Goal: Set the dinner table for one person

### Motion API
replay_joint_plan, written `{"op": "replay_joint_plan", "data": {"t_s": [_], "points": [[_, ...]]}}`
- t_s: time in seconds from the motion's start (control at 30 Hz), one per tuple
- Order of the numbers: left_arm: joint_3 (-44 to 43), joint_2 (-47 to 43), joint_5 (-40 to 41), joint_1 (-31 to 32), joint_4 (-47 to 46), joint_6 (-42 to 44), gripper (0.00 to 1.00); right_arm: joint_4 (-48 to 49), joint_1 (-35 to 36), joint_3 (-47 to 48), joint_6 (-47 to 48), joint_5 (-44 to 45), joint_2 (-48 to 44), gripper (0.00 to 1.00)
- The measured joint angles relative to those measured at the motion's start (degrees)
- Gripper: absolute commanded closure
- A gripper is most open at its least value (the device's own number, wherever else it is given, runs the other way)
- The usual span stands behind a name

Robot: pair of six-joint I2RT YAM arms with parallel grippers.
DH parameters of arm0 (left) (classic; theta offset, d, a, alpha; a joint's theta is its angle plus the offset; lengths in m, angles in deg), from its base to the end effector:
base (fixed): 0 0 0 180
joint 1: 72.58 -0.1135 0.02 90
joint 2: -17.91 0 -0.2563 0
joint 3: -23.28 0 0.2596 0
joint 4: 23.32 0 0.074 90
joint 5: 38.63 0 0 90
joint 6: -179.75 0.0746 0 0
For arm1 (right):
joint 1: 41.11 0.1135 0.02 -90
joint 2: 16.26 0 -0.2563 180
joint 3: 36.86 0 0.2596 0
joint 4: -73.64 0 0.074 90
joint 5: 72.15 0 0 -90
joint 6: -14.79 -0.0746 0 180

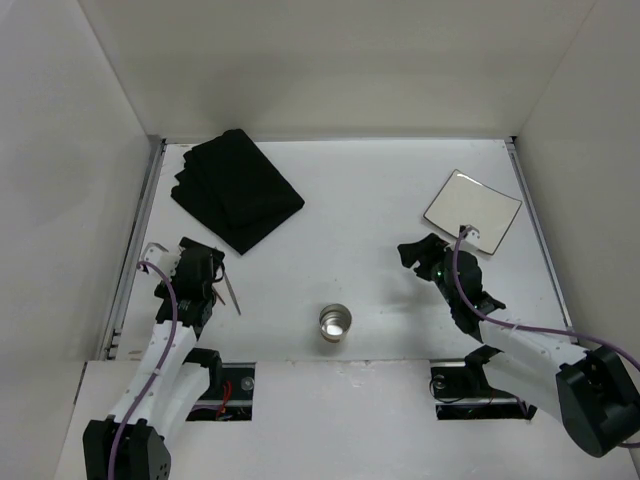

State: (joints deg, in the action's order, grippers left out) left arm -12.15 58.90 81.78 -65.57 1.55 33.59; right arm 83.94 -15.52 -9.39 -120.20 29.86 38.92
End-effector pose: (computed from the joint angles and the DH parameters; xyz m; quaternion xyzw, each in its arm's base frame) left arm 0.2073 0.0126 0.1864 -0.4668 0.7075 -0.0572 0.5276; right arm 0.2265 0.0913 0.1592 0.1961 0.7797 0.2713 0.5292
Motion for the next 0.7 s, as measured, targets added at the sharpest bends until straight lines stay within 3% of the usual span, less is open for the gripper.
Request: {"op": "replay_joint_plan", "data": {"t_s": [0.37,0.43,0.57,0.6,0.63,0.67,0.7], "points": [[-0.11,6.05,-0.17,3.17,-5.38,2.36,0.00,0.37,0.00,0.00,-0.02,-0.02,-0.07,0.28],[-0.15,7.65,-0.20,4.07,-7.61,2.82,0.00,0.39,0.02,0.00,0.11,-0.02,-0.07,0.38],[-1.38,11.54,-0.24,6.01,-12.33,3.39,0.00,0.39,0.39,0.09,0.39,-0.24,0.20,0.70],[-2.12,12.98,-0.33,6.54,-13.66,3.61,0.11,0.39,0.44,0.17,0.39,-0.44,0.42,0.72],[-2.97,14.62,-0.48,6.97,-15.30,3.74,0.36,0.37,0.61,0.26,0.35,-0.46,0.63,0.72],[-3.93,16.52,-0.70,7.37,-16.98,4.00,0.54,0.39,0.81,0.35,0.39,-0.46,0.85,0.72],[-4.94,18.60,-0.90,7.85,-18.56,4.52,0.60,0.39,1.09,0.44,0.42,-0.50,1.09,0.71]]}}
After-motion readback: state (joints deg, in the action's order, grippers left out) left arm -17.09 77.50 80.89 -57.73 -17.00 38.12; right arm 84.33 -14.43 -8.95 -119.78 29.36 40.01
